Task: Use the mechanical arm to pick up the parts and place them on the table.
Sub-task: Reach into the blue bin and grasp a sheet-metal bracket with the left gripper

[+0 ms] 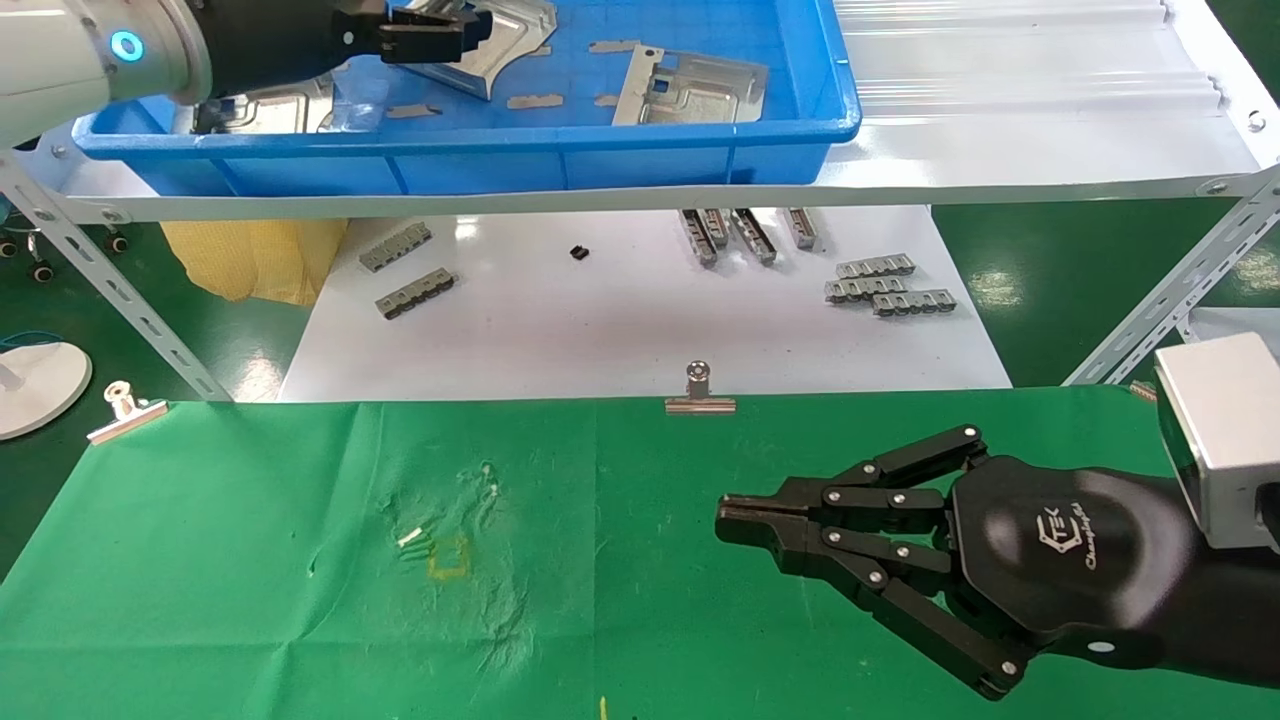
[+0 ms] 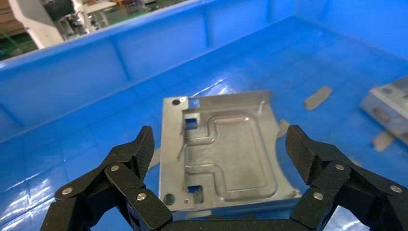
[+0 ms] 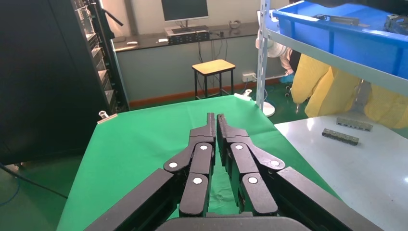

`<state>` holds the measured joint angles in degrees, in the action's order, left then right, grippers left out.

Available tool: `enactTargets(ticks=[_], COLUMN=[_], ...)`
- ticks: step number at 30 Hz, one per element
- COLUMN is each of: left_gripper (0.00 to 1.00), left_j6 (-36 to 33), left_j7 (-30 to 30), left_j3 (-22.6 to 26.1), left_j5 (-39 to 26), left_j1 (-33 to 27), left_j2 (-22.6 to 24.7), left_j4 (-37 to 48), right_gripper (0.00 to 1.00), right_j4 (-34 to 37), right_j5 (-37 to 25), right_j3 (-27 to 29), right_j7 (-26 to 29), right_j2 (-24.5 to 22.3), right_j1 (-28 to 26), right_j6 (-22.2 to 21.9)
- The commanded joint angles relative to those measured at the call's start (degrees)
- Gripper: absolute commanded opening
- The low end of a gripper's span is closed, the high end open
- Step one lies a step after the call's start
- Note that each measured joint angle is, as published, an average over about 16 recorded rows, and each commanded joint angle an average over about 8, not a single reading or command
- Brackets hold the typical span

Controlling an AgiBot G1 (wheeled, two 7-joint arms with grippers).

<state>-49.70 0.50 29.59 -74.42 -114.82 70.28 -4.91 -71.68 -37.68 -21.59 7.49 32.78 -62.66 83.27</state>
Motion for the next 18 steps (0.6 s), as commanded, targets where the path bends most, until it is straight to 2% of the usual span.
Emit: enactTargets(ticks=[1, 18], left_gripper=[0.00, 0.00], left_j6=[1.43, 5.57], left_j7=[-0.40, -0.86], left_j3=[0.39, 0.29], left_j5=[-0.63, -0.54], left_j1=[-0.65, -0.76], left_j2=[0.94, 2.72], left_j4=[1.75, 4.65], right_gripper=[1.00, 1.00], right_j4=[0.00, 0.00], right_j5=[0.00, 0.00], right_j3=[0.00, 0.00], right_j7=[0.00, 0.00], right_j2=[0.00, 0.00], right_j1=[0.00, 0.00], right_j6=[0.00, 0.00])
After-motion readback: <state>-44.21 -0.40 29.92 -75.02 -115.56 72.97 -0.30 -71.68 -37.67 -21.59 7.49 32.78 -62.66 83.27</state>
